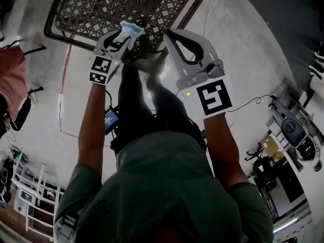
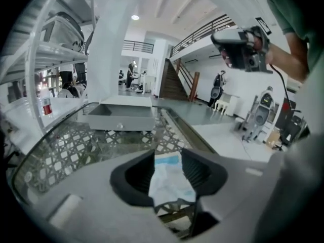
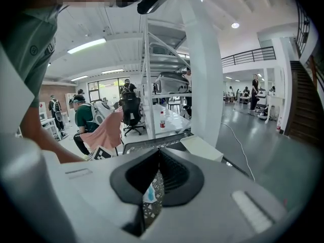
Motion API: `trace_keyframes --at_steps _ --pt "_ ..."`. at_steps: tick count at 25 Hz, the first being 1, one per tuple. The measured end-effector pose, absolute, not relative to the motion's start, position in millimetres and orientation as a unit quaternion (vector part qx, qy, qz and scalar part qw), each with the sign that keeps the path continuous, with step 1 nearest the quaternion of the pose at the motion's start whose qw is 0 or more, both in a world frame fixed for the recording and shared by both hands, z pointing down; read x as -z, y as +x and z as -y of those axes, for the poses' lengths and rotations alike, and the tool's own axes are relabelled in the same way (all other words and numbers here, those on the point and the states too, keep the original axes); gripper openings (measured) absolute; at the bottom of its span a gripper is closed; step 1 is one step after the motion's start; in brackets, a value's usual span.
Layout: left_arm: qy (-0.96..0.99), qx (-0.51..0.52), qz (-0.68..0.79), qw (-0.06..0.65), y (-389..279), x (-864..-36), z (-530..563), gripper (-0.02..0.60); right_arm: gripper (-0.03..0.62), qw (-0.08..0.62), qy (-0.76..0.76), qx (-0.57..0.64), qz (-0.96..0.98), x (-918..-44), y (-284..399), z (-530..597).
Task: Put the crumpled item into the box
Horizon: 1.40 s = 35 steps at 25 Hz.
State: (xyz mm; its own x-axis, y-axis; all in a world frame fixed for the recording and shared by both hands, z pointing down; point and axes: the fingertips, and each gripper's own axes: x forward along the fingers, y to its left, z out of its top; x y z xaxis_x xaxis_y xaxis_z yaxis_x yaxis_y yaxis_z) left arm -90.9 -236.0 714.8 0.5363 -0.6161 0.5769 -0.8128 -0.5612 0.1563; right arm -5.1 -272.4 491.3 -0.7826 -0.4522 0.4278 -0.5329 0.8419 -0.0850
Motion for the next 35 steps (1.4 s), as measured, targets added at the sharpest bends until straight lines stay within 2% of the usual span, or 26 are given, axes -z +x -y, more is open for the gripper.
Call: trace_keyframes --at_steps 5,10,19,27,35 --pt "0.845 -0.264 0.407 0.224 -88 -741 233 0.241 0.008 0.203 0.264 -0.108 0.937 -500 -5 273" --pt "0.837 -0.296 0.396 0.236 -87 -768 229 0.248 0.008 0.207 0.266 -0.111 0.935 -509 -5 272" --pt "0.833 -0.292 0.397 0.25 -85 -783 229 0.215 0.008 0.209 0.275 -0.117 0.931 -514 1 273" --pt "0.828 -0.282 0.414 0.253 -91 -782 233 0.094 0.008 0.208 0.277 -0.118 0.931 -514 -1 270" --pt "0.826 -0.28 0.428 0.238 -93 -765 238 0.066 0.008 0.204 0.283 -0.115 0.93 -506 2 276"
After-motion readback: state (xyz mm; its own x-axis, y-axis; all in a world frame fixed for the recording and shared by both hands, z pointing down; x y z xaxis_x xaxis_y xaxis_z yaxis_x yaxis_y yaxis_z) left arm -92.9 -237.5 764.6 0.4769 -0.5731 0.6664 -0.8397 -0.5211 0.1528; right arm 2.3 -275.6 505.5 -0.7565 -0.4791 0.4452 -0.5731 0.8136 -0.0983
